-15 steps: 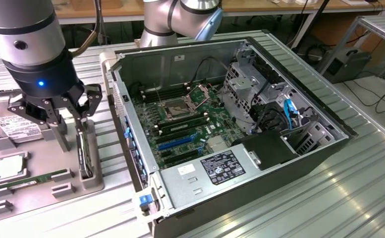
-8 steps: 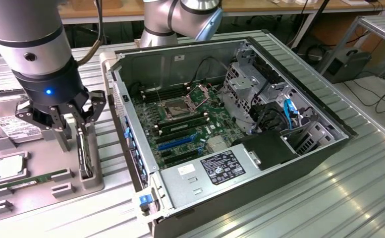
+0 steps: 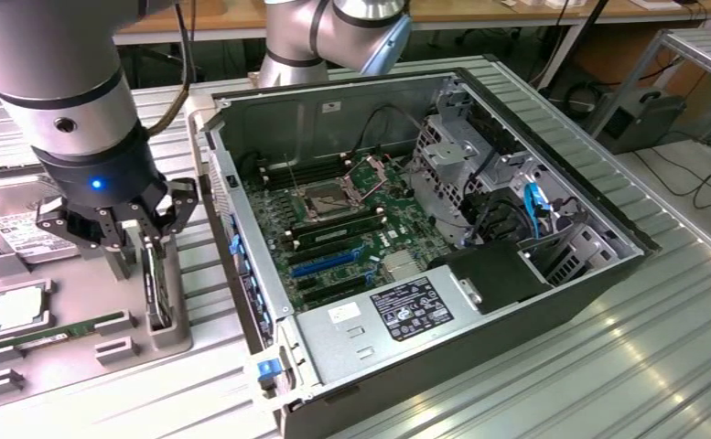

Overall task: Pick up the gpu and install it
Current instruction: 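Pick up the gpu and move the gpu toward the slot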

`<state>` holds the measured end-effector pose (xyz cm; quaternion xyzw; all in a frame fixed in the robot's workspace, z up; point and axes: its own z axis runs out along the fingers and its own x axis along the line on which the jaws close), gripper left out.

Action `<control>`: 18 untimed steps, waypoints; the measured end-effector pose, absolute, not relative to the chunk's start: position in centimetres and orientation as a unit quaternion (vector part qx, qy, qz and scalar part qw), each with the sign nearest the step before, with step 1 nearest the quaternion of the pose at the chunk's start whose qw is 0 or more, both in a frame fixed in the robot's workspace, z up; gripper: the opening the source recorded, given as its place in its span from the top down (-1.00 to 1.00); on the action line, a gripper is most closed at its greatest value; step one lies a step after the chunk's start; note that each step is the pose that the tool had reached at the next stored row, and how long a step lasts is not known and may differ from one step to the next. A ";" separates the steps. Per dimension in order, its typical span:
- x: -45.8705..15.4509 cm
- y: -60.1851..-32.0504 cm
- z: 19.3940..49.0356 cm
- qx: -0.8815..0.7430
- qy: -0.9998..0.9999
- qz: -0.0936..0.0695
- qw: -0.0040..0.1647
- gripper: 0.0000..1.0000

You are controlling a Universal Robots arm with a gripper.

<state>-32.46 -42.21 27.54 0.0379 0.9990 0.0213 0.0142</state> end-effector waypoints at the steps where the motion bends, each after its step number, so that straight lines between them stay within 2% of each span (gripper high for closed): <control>1: -32.5 -42.2 27.3 0.038 0.999 0.021 0.014 0.28; 18: -32.6 -42.2 24.5 0.049 0.998 0.023 0.014 0.28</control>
